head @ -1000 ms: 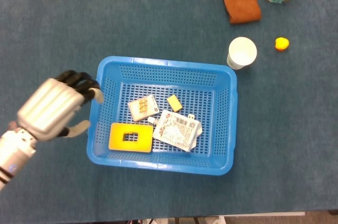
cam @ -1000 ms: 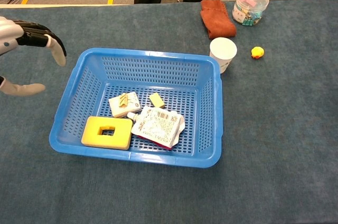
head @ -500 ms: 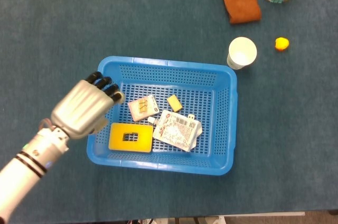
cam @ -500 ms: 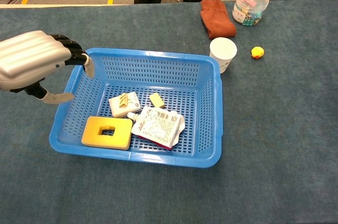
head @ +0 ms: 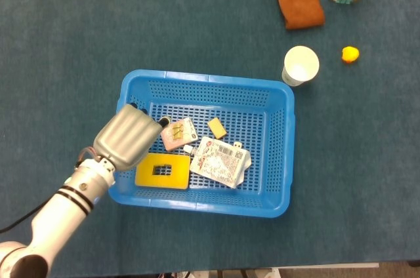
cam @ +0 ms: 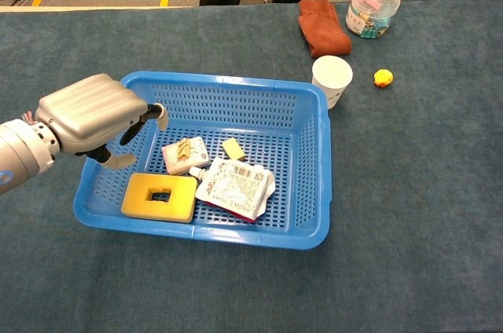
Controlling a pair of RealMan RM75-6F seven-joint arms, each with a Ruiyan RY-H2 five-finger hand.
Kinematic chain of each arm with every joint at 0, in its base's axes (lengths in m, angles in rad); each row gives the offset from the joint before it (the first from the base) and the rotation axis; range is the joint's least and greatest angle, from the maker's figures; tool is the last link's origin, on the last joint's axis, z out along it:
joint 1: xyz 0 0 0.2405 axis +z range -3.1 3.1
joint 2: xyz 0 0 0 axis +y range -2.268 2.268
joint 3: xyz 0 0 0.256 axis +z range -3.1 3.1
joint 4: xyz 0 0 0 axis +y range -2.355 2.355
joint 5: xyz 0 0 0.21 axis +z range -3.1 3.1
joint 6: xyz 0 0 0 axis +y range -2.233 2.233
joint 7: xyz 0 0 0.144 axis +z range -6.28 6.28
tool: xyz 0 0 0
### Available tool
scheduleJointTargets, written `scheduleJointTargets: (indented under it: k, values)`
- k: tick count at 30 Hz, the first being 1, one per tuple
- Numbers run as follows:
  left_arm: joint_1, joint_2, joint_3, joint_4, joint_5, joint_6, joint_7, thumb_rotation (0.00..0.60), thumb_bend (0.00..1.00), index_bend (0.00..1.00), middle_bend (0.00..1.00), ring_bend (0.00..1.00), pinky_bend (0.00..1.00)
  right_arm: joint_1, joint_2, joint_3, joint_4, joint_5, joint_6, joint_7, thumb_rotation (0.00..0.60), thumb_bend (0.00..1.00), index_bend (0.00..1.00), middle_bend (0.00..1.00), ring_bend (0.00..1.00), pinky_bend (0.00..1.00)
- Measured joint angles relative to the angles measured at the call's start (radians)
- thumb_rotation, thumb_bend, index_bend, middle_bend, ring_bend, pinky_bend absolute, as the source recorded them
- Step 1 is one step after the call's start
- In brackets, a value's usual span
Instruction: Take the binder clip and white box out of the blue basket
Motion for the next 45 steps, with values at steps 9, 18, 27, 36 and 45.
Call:
scheduleJointTargets:
  k: [9, 18, 27, 36, 45]
  values:
    - [-0.072, -0.126, -0.010, 0.014, -0.164, 0.104, 0.100, 0.600, 0.25, 0.28, 0.75, 0.66, 0.77, -0.008, 0.004, -0.004, 0.010, -0.009, 0.010, 0.024, 0.600, 0.26, 0.35, 0.26, 0.10, 0.14]
    - [-0.132, -0.218, 0.001, 0.015, -0.293, 0.209, 0.213, 0.600, 0.26, 0.28, 0.79, 0.73, 0.85, -0.018, 0.008, -0.009, 0.017, -0.018, 0.023, 0.043, 0.600, 0.26, 0.35, 0.26, 0.10, 0.13]
    - [-0.184, -0.304, 0.011, 0.040, -0.380, 0.272, 0.273, 0.600, 0.25, 0.29, 0.81, 0.74, 0.86, -0.023, 0.010, -0.013, 0.025, -0.021, 0.025, 0.057, 0.600, 0.26, 0.35, 0.26, 0.10, 0.13]
    - [-0.221, -0.353, -0.013, 0.092, -0.419, 0.307, 0.256, 0.600, 0.25, 0.29, 0.81, 0.75, 0.86, -0.029, 0.011, -0.015, 0.033, -0.018, 0.029, 0.067, 0.600, 0.26, 0.35, 0.26, 0.10, 0.13]
    - [-0.247, -0.365, -0.019, 0.122, -0.466, 0.299, 0.221, 0.600, 0.19, 0.37, 0.82, 0.75, 0.87, -0.027, 0.012, -0.013, 0.039, -0.019, 0.028, 0.073, 0.600, 0.26, 0.35, 0.26, 0.10, 0.13]
